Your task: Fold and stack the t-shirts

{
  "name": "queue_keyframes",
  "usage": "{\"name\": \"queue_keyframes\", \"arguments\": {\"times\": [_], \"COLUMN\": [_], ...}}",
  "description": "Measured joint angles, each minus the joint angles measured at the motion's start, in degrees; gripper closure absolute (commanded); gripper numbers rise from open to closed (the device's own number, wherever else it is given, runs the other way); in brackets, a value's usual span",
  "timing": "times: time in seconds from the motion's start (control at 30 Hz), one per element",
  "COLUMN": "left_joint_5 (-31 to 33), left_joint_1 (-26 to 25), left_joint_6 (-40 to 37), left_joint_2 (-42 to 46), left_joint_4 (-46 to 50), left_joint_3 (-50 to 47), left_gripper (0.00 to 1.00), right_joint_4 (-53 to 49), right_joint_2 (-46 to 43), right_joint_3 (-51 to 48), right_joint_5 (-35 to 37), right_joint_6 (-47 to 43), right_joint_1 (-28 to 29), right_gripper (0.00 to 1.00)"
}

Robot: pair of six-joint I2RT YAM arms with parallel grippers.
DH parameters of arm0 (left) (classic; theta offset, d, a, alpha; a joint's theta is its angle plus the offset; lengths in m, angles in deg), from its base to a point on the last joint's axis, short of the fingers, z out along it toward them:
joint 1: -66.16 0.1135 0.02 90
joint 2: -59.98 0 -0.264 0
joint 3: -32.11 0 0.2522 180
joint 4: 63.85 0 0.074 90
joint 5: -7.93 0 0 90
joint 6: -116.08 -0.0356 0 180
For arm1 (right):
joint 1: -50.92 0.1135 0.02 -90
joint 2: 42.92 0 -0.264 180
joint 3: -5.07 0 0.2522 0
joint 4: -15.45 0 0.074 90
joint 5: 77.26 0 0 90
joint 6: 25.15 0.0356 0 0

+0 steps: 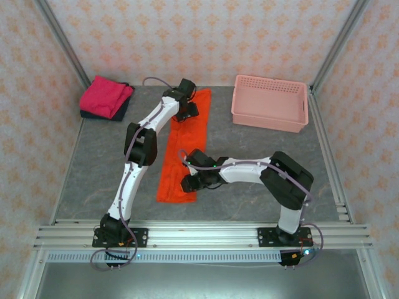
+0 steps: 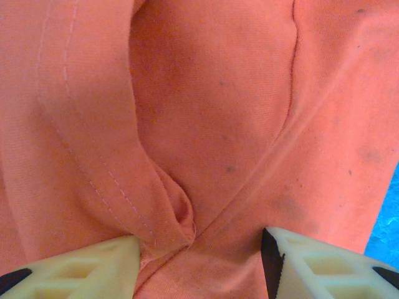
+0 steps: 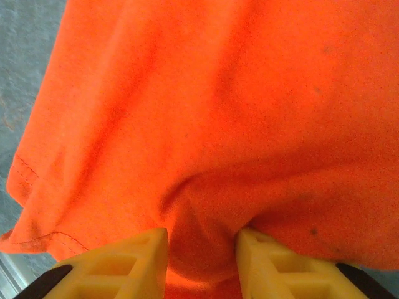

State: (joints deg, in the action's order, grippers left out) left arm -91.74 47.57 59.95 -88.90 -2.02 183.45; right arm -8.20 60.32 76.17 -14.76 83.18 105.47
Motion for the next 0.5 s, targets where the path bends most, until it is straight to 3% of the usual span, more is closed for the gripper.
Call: {"name": "queue_keyframes", "arguments": {"times": [0.23, 0.43, 0.5], "left_joint_5": [-0.4, 0.4, 1.9], "left_joint_1": [0.0, 0.1, 0.3], "left_joint_6": [-1.0, -2.3, -2.7], "left_joint_2": [4.6, 16.5, 22.9], "left_joint_4": [2.8, 3.5, 2.4], "left_joint_3": [-0.1, -1.0, -5.7], "left_gripper": [0.27, 0.12, 0.08], "right_joint_4": [-1.2, -1.4, -0.7], "right_joint_2": [-6.3, -15.6, -18.0], "right_joint_3": [-6.2, -9.7, -10.4], "right_joint_5": [0.6, 4.2, 5.6], "right_joint_6": [1.0, 3.4, 5.0], "right_joint_1": [-0.3, -1.8, -3.1], "right_gripper": [0.61, 0.52, 0.47]}}
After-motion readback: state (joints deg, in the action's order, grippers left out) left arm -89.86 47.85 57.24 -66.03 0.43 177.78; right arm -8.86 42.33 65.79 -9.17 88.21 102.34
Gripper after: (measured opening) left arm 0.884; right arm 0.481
